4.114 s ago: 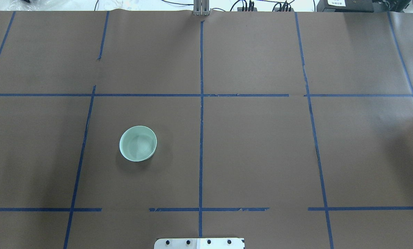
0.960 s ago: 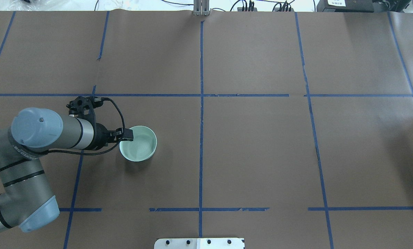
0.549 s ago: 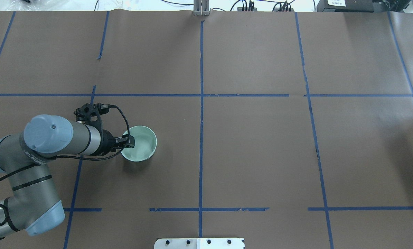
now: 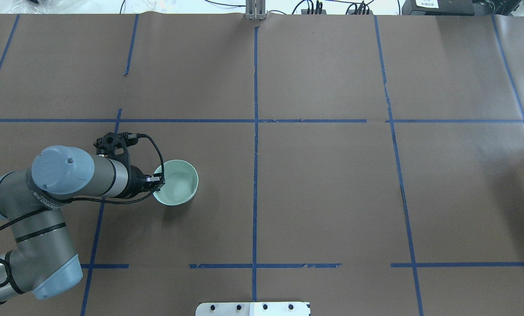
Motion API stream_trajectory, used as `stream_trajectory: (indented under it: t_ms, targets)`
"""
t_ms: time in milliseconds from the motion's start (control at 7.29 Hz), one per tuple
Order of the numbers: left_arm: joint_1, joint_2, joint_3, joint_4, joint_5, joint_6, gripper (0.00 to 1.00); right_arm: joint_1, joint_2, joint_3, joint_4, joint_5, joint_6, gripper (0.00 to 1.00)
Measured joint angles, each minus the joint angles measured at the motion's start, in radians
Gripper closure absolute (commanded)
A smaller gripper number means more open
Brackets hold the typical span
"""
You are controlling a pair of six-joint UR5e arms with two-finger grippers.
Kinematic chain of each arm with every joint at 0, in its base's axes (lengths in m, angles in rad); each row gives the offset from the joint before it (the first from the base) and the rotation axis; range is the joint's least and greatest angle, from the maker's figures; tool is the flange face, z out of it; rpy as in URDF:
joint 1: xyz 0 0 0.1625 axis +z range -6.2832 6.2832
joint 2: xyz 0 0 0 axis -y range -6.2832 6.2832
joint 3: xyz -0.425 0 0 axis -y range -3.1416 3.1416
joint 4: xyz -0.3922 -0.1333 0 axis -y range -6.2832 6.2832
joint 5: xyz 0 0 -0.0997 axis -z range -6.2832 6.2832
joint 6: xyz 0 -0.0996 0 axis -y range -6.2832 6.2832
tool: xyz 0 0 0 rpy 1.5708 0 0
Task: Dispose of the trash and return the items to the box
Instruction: 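Move the left gripper back over the table to the green bowl, then grasp the green bowl rim with the left gripper and lift it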
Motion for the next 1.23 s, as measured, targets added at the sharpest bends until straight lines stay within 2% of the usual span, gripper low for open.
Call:
stream_trajectory:
  t_ms: [274,549,960,1234]
  targets:
    - [-0.019,-0.008,-0.069,0.087,-0.011,0.006,1.0,0.0,-0.001,-0.004,0.001,-0.001,-0.006,0.0]
    - [-0.116,-0.006,-0.115,0.139,-0.06,0.046,1.0,0.0,-0.002,-0.016,0.0,-0.002,-0.008,0.0]
    - [-0.277,0.036,-0.124,0.151,-0.146,0.224,1.0,0.002,-0.001,-0.073,0.002,0.0,-0.087,0.0]
    - [-0.361,0.091,-0.123,0.151,-0.189,0.381,1.0,0.011,-0.002,-0.091,0.007,0.045,-0.114,0.0]
